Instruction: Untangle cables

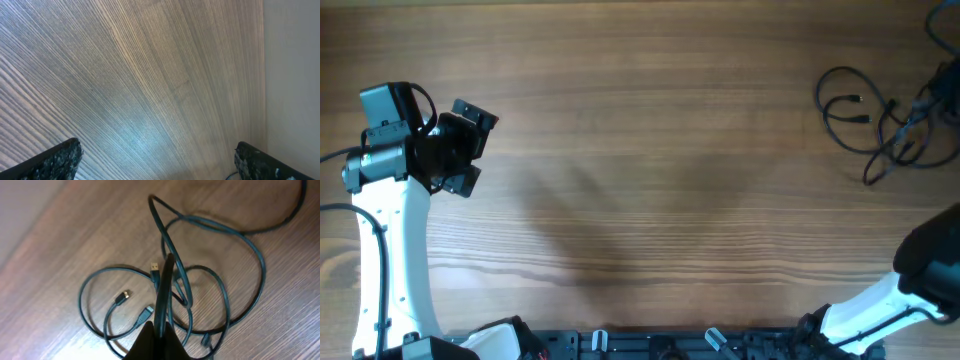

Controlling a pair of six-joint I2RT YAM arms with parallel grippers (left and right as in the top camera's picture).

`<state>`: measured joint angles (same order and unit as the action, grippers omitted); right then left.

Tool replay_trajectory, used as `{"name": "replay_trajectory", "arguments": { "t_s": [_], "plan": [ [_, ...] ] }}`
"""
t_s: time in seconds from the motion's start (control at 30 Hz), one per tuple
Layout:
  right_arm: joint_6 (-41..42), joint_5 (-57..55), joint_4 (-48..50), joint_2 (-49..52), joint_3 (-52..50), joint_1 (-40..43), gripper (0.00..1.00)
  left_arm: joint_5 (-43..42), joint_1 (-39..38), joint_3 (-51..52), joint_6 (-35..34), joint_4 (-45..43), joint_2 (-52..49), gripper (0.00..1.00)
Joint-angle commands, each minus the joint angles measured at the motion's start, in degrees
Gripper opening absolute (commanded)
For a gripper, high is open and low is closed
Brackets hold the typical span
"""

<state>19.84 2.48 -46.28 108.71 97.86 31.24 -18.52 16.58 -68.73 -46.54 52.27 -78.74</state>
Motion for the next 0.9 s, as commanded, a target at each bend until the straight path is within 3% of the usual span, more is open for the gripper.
{"name": "replay_trajectory", "arguments": {
  "t_s": [0.0, 0.1, 0.27, 0.43, 0.53, 0.67, 0.7, 0.73, 0.77, 0.87],
  "plan": [
    [1.7, -1.6, -1.1, 1.2, 0.0, 1.4, 0.04, 0.2, 0.3, 0.4, 1.1, -0.1, 1.1, 1.0],
    [6.1, -1.0, -4.6, -1.2, 0.1, 5.0, 0.04, 0.2, 0.3, 0.4, 1.2, -0.1, 1.1, 1.0],
    [5.7, 10.8, -5.0, -10.2, 0.1, 11.5, 0.04, 0.2, 0.3, 0.4, 1.1, -0.1, 1.1, 1.0],
    [8.7, 9.4, -5.4, -18.3, 0.1, 17.3, 0.04, 0.2, 0.3, 0.4, 1.2, -0.1, 1.1, 1.0],
    [10.3, 3.0, -5.5, -16.8, -0.8, 17.4, 0.04, 0.2, 0.3, 0.4, 1.1, -0.1, 1.1, 1.0],
    [10.8, 3.0, -4.7, -10.8, -1.8, 17.4, 0.07, 0.2, 0.3, 0.4, 1.2, -0.1, 1.1, 1.0],
    [10.2, 4.7, -4.6, -9.4, -1.8, 17.4, 0.23, 0.2, 0.3, 0.4, 1.1, -0.1, 1.1, 1.0],
    [9.9, 6.0, -4.6, -8.4, -1.8, 17.4, 0.63, 0.2, 0.3, 0.4, 1.2, -0.1, 1.1, 1.0],
    [9.5, 7.5, -4.6, -7.6, -1.8, 17.4, 0.79, 0.2, 0.3, 0.4, 1.2, -0.1, 1.1, 1.0],
    [4.0, 16.1, -4.0, -7.5, -1.7, 17.1, 0.96, 0.2, 0.3, 0.4, 1.2, -0.1, 1.1, 1.0]
  ]
}}
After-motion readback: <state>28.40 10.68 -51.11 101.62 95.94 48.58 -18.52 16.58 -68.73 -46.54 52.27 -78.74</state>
